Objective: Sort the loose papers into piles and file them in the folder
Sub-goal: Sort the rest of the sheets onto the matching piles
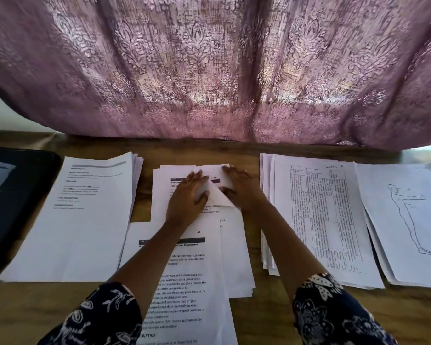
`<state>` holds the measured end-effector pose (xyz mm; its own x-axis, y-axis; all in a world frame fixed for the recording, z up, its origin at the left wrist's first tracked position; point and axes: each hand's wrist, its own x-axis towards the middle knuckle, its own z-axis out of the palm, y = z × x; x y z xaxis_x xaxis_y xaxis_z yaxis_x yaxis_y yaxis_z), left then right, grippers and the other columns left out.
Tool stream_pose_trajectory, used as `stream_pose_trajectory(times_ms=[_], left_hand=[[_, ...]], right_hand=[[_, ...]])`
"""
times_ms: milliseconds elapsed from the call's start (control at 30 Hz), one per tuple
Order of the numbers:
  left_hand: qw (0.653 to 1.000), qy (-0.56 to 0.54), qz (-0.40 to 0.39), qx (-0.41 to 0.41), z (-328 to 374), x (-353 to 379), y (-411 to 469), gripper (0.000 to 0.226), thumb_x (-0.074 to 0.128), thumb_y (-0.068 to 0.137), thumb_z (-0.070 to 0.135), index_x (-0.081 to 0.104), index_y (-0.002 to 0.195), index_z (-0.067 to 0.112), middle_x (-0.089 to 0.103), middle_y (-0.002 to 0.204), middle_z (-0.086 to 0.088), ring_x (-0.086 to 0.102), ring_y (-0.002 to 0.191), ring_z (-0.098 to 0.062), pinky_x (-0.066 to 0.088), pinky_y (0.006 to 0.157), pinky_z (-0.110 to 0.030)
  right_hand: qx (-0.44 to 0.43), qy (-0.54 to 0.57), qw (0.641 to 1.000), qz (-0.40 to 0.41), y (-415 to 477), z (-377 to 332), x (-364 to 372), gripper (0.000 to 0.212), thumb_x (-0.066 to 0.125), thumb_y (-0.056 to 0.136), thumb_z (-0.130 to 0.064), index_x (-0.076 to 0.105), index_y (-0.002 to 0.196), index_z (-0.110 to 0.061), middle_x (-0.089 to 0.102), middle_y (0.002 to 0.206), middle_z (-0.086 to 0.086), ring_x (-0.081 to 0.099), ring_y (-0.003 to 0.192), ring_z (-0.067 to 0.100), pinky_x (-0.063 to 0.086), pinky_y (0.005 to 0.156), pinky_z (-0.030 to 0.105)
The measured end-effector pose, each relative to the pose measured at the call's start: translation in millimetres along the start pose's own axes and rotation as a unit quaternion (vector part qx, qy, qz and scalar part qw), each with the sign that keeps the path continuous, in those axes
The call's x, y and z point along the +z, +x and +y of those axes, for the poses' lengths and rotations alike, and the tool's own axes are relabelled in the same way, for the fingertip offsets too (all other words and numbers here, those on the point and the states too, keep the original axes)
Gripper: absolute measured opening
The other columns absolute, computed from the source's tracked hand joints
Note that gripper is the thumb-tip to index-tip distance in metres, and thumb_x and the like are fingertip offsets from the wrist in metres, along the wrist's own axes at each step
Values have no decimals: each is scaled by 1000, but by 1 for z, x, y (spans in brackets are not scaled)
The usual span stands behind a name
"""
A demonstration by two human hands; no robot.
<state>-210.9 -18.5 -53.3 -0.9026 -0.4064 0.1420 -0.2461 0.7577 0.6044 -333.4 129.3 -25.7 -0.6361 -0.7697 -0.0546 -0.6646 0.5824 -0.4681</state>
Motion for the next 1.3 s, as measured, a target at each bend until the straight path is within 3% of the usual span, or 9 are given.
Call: stream_pose_trajectory(times_ms=[167, 300, 467, 567, 667, 833, 967, 1133, 1300], left_hand=[[1000, -8, 4, -9, 5, -2, -1, 50, 54, 96, 37, 44, 143, 23, 36, 153, 4, 29, 143, -17, 23, 116, -37], [999, -44, 17, -15, 8, -6, -3, 61, 39, 92, 54, 42, 145, 24, 39, 151, 4, 37, 139, -19, 28, 114, -39], [981, -185, 58, -25, 15, -9, -5, 59, 43, 93, 49, 24, 147, 34, 32, 155, 2, 35, 140, -18, 32, 110, -33], [994, -86, 59, -17, 9, -6, -1, 61, 59, 93, 33, 33, 148, 22, 32, 156, -3, 36, 140, -24, 29, 108, -33], [999, 10, 34, 13, 0, 0, 0, 45, 57, 96, 25, 50, 139, 17, 33, 154, -2, 36, 140, -25, 34, 112, -41], [1000, 11, 25, 4, -1, 1, 3, 42, 53, 98, 22, 50, 140, 16, 39, 151, 0, 33, 142, -21, 33, 114, -42], [1000, 5, 27, 5, 1, -1, 1, 43, 53, 98, 21, 49, 140, 14, 40, 150, -2, 34, 141, -22, 33, 114, -41], [1000, -7, 23, -7, 3, -3, 0, 45, 50, 99, 25, 46, 143, 17, 38, 151, 0, 34, 141, -22, 32, 115, -42], [994, -100, 40, -15, 13, -9, -5, 55, 36, 97, 47, 34, 147, 24, 36, 153, 1, 39, 138, -21, 35, 113, -41]], right_hand=[[14, -49, 998, 35, -7, -11, -3, 54, 51, 95, -42, 39, 143, -20, 49, 141, 10, 49, 126, 30, 43, 104, 43], [113, 183, 962, 166, -23, -32, 4, 55, 66, 89, -26, 43, 139, -19, 68, 108, 7, 65, 91, 21, 54, 86, 33], [-65, 24, 995, 72, -41, -33, 25, 45, 51, 98, -26, 43, 141, -19, 53, 139, 8, 53, 124, 30, 50, 97, 44], [-38, 40, 998, -6, -43, -25, 29, 44, 46, 99, -33, 42, 142, -23, 45, 147, 4, 42, 134, 28, 43, 106, 44], [-32, 101, 990, 95, -31, -21, 18, 32, 48, 99, -25, 56, 128, -16, 65, 121, 8, 65, 101, 28, 52, 84, 29], [-22, -56, 998, -5, -10, -6, 2, 58, 43, 100, -37, 24, 150, -15, 26, 157, 7, 20, 145, 23, 10, 118, 37], [-20, -87, 996, 3, -12, -14, -2, 53, 43, 99, -39, 32, 148, -19, 38, 150, 7, 34, 138, 24, 21, 114, 36], [127, 168, 966, 149, -21, -33, 2, 55, 71, 85, -32, 48, 133, -19, 68, 103, 1, 63, 88, 19, 50, 81, 27], [129, 258, 942, 172, -28, -34, 6, 41, 69, 87, -18, 55, 126, -16, 69, 106, 3, 65, 88, 16, 52, 86, 28]])
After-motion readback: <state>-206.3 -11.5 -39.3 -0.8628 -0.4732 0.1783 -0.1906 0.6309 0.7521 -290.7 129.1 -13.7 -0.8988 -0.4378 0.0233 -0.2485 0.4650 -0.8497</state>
